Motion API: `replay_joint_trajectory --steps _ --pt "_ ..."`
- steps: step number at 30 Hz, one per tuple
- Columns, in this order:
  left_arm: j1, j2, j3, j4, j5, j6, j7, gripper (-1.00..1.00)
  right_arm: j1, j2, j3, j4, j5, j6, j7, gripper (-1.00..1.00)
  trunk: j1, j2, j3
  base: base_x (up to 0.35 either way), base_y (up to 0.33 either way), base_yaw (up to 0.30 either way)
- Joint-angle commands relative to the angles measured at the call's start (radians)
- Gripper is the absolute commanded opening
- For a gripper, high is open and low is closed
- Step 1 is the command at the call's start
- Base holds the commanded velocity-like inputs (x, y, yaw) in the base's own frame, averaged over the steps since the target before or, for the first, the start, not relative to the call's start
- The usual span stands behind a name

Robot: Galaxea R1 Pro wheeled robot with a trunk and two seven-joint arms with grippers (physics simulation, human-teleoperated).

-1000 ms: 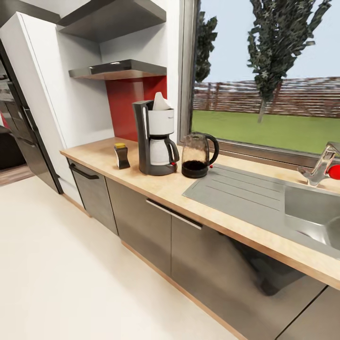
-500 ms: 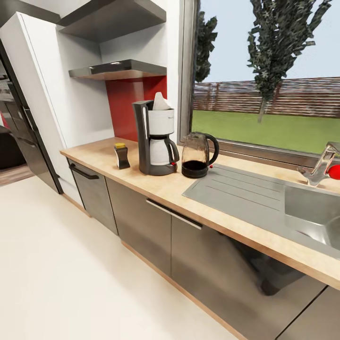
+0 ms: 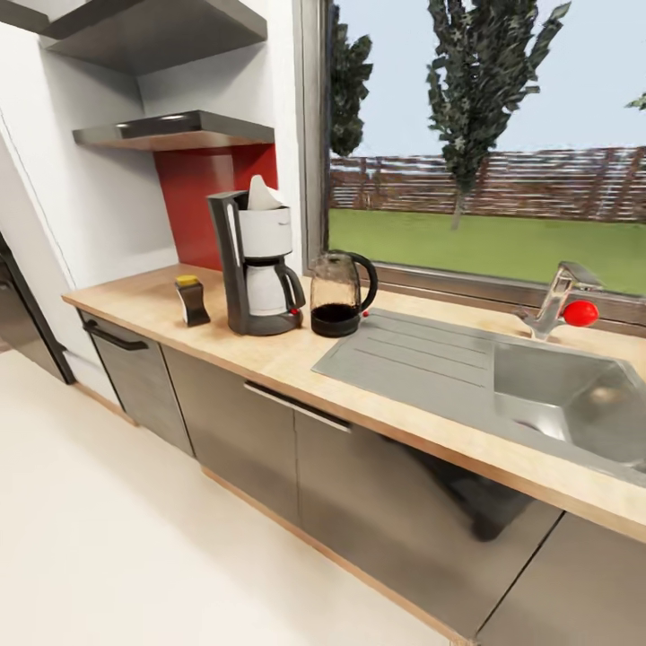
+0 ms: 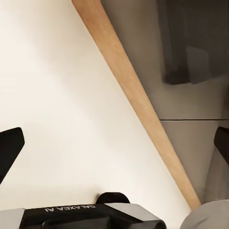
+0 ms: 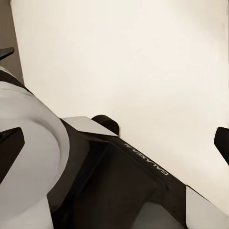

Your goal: Set up a coffee station on the kitchen countertop: keep the coffee maker on the countertop, move the bottle of coffee from the kitchen shelf to the counter next to the coffee maker, place a paper coffee filter on top of the coffee maker, put the saucer next to the coffee maker with the coffee cup on the saucer, and place the electric kettle next to the coffee maker.

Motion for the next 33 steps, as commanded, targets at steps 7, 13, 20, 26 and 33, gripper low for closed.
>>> replay_joint_trajectory --steps 7,13,20,26,33 --pt "0.0 0.0 0.008 0.0 -0.01 -0.008 -0.003 1.0 -0.001 0.0 0.009 0.004 -0.007 -0.007 0.001 1.0 0.0 0.0 -0.001 -0.11 -0.101 -0.185" --pt "0.0 -0.001 0.008 0.0 -0.011 -0.009 -0.003 1.0 -0.001 0.0 0.008 0.005 -0.007 -0.007 0.001 1.0 0.0 0.0 -0.001 -0.212 -0.193 -0.057" --pt "0.0 -0.001 0.006 -0.001 -0.012 -0.009 -0.003 1.0 -0.001 0.0 0.008 0.006 -0.007 -0.007 0.001 1.0 0.0 0.0 -0.001 -0.081 -0.067 -0.23" --pt "0.0 -0.001 0.006 -0.001 -0.012 -0.009 -0.003 1.0 -0.001 0.001 0.008 0.006 -0.007 -0.007 0.001 1.0 0.0 0.0 -0.001 -0.008 -0.006 -0.279" --pt "0.0 -0.001 0.006 -0.001 -0.012 -0.009 -0.003 1.0 -0.001 0.001 0.008 0.008 -0.007 -0.007 0.0 1.0 0.0 0.0 -0.001 -0.003 -0.03 -0.279"
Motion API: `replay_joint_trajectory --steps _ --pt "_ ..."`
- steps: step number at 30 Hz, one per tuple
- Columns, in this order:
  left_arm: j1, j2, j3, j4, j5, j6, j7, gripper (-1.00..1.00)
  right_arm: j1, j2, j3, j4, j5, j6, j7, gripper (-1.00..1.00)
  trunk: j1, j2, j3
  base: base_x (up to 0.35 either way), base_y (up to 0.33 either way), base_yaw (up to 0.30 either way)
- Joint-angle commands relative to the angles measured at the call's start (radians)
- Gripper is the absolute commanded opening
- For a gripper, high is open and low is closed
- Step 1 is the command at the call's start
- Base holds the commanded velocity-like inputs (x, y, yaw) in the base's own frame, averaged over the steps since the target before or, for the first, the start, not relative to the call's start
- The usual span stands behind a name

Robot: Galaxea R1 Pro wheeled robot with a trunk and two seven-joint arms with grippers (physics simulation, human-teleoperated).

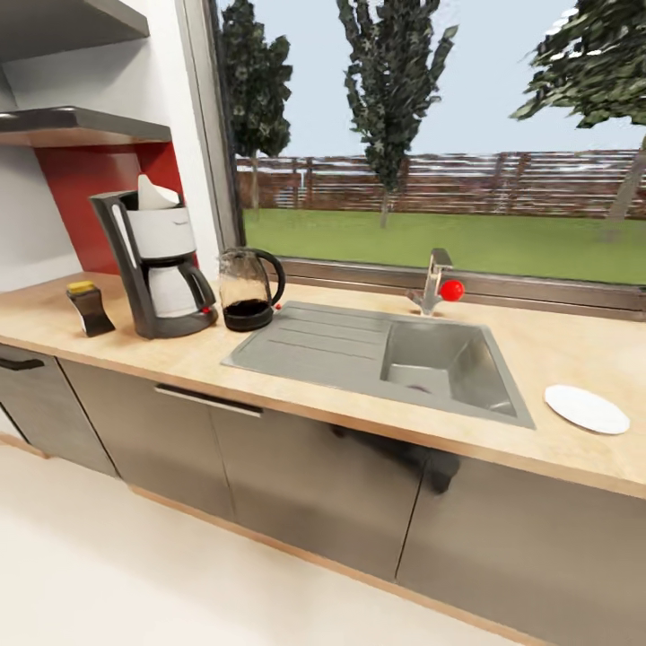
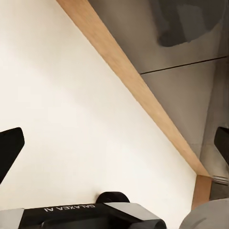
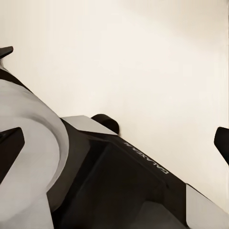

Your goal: Set up a coffee station on the kitchen countertop: keep the coffee maker on the countertop, move the bottle of coffee from the kitchen shelf to the counter next to the coffee maker, place a paper coffee filter on top of the coffee maker, put the saucer next to the coffee maker with the coffee cup on the saucer, and place the electric kettle next to the coffee maker.

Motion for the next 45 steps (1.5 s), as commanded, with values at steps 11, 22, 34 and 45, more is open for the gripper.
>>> replay_joint_trajectory --steps 11,22,34,45 --pt "0.0 0.0 0.008 0.001 -0.009 -0.008 -0.002 1.0 -0.001 0.0 0.009 0.001 -0.007 -0.005 0.001 1.0 0.0 0.0 -0.001 -0.066 -0.257 -0.074" --pt "0.0 0.0 0.008 0.001 -0.01 -0.008 -0.002 1.0 -0.001 0.0 0.009 0.001 -0.007 -0.005 -0.023 1.0 0.0 0.0 -0.001 -0.092 -0.288 -0.192" --pt "0.0 -0.001 0.008 0.001 -0.011 -0.008 -0.002 1.0 -0.001 0.002 0.009 0.001 -0.007 -0.005 -0.026 1.0 0.0 0.0 0.002 -0.16 -0.272 -0.261" --pt "0.0 -0.001 0.008 0.001 -0.01 -0.008 -0.002 1.0 -0.001 0.001 0.009 0.001 -0.007 -0.005 -0.028 1.0 0.0 0.0 0.005 -0.216 -0.216 -0.169"
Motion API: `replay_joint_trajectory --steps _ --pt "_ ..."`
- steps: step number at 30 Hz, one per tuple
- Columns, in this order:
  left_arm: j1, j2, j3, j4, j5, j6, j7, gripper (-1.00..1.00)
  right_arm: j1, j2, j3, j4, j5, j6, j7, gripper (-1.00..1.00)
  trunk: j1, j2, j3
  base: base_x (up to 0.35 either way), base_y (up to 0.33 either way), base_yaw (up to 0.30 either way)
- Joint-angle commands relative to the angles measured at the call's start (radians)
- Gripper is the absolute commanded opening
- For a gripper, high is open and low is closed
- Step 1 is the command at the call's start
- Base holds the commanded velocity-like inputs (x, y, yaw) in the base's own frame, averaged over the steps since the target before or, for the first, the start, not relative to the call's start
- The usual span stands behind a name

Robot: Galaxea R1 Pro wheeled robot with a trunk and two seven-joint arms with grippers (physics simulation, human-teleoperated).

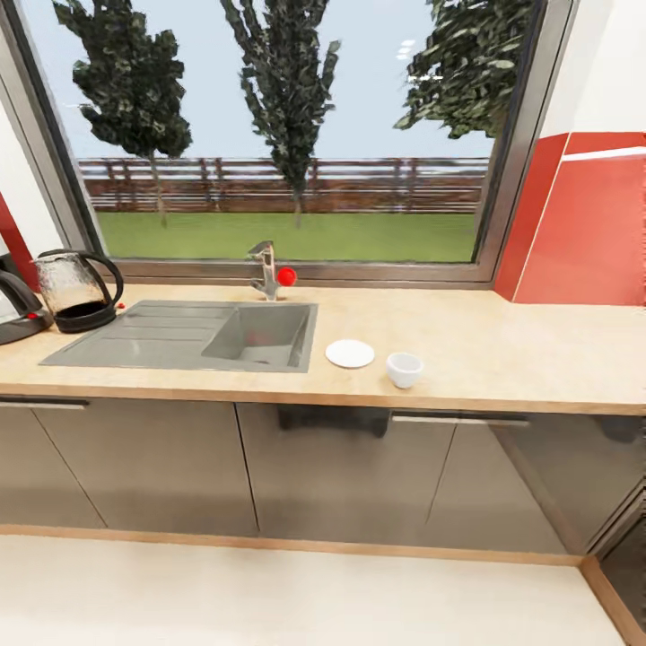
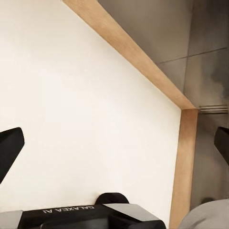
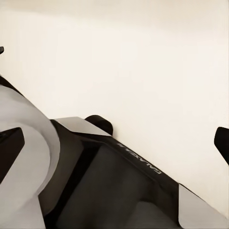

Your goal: Set up a coffee station on the kitchen countertop: keep the coffee maker on the countertop, move the bottle of coffee from the kitchen shelf to the counter next to the coffee maker, place a paper coffee filter on top of the coffee maker, put the saucer next to the coffee maker with the coffee cup on the saucer, and place the electric kettle next to the coffee maker.

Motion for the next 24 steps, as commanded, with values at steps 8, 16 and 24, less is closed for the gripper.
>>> replay_joint_trajectory --steps 8,16,24 --pt "-0.001 0.001 0.008 0.0 -0.009 -0.007 -0.004 1.0 -0.001 -0.002 0.008 -0.001 -0.009 -0.003 -0.008 1.0 0.0 0.0 -0.001 -0.033 -0.031 -0.01" --pt "-0.001 0.003 -0.004 -0.076 -0.009 0.042 -0.138 1.0 -0.092 -0.061 0.001 -0.156 -0.015 0.107 -0.01 1.0 0.0 0.0 -0.001 -0.001 -0.001 0.0" --pt "-0.001 0.007 0.003 -0.353 -0.009 0.314 -0.19 1.0 -0.098 -0.134 -0.001 -0.565 -0.014 0.427 -0.01 1.0 0.0 0.0 -0.001 0.0 0.0 0.0"
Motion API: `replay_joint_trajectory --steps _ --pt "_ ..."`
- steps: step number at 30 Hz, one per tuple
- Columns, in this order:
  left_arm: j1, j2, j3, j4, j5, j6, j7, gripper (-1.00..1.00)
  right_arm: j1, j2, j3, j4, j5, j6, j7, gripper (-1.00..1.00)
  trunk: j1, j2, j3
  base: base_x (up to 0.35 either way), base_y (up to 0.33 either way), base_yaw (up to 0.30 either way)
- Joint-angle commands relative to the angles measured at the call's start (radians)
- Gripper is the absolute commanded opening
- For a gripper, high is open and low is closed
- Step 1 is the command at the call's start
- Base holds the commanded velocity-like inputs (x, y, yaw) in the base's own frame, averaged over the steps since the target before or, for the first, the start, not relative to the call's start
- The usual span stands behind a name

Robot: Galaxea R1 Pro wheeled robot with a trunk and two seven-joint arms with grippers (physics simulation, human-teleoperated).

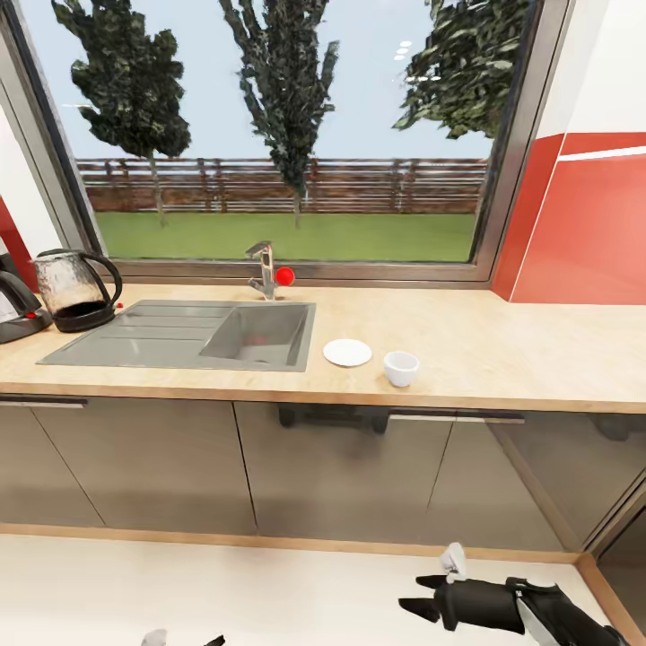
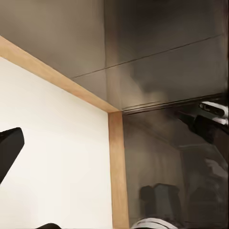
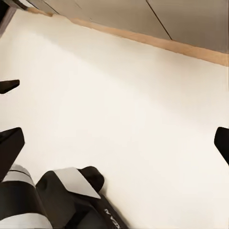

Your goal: Set up a coffee station on the kitchen countertop: keep the coffee maker on the countertop, move the bottle of coffee from the kitchen shelf to the counter next to the coffee maker, place a paper coffee filter on top of the coffee maker, put the saucer next to the coffee maker with the coffee cup on the saucer, and place the electric kettle next to the coffee maker.

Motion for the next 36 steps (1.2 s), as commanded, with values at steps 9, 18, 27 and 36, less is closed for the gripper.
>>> replay_joint_trajectory --steps 9,18,27,36 --pt "0.0 0.001 0.004 -0.56 0.002 0.499 -0.009 1.0 0.0 -0.028 -0.201 -0.332 -0.01 0.319 0.001 1.0 0.0 -0.001 -0.001 0.0 0.0 0.0" --pt "0.0 -0.004 -0.005 -0.912 0.01 0.811 -0.006 1.0 0.0 -0.05 -0.406 -0.59 -0.01 0.623 0.001 1.0 0.0 -0.001 -0.001 0.0 0.0 0.0" --pt "-0.006 -0.07 -0.008 -1.047 0.058 0.828 -0.006 1.0 -0.055 -0.08 -0.541 -0.759 -0.01 0.824 0.0 1.0 0.0 -0.001 -0.001 0.0 0.0 0.0" --pt "-0.222 -0.158 -0.007 -1.005 0.093 0.83 -0.003 1.0 -0.265 -0.211 -0.549 -0.711 -0.01 0.835 -0.007 1.0 0.0 -0.001 -0.001 0.0 0.0 0.0"
